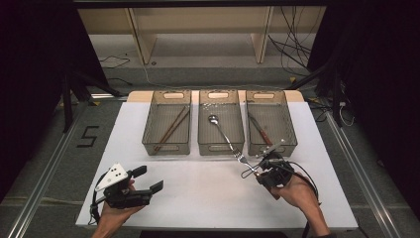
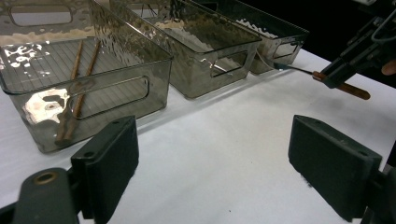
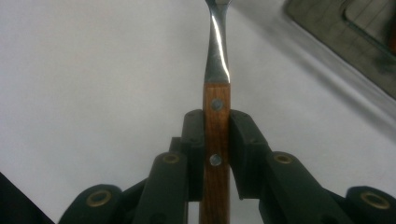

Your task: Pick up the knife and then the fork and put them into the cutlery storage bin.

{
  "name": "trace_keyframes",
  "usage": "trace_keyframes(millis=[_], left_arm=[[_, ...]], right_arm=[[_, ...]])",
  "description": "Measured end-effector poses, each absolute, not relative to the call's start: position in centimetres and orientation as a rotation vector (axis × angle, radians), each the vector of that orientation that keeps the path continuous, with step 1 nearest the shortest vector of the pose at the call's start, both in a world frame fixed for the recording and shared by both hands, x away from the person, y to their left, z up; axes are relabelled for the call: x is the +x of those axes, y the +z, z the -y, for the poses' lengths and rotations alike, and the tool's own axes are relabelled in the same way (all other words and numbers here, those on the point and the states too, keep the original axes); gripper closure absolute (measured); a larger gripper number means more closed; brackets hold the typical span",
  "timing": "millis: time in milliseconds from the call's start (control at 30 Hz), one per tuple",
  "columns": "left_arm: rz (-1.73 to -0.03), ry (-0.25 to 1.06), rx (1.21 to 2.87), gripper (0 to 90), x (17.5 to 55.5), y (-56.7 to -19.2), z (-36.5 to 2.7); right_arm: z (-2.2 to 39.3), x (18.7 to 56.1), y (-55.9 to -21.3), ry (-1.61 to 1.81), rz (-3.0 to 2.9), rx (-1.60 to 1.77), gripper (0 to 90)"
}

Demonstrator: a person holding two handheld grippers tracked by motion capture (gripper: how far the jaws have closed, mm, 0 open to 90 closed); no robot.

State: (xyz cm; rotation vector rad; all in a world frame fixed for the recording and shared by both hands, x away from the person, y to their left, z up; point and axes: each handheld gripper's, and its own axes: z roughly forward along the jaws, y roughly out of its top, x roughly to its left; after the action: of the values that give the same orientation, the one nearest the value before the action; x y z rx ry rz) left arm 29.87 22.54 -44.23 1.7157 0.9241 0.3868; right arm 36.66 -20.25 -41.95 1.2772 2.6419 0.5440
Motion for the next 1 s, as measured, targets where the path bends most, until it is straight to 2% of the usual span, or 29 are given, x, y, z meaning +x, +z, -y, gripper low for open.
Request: trace_keyframes(millis=[433, 1000], left_arm=[[-0.924, 0.389, 1.714, 15.8, 29.9, -44.2, -22.6], [-0.926, 0.386, 1.714, 15.8, 29.9, -44.3, -22.6]], right_arm=[[21.2, 38.5, -39.0, 0.66, -2.549, 1.299, 77.5], [22.3, 42.9, -36.5, 0.737, -2.443, 1.366, 77.5]])
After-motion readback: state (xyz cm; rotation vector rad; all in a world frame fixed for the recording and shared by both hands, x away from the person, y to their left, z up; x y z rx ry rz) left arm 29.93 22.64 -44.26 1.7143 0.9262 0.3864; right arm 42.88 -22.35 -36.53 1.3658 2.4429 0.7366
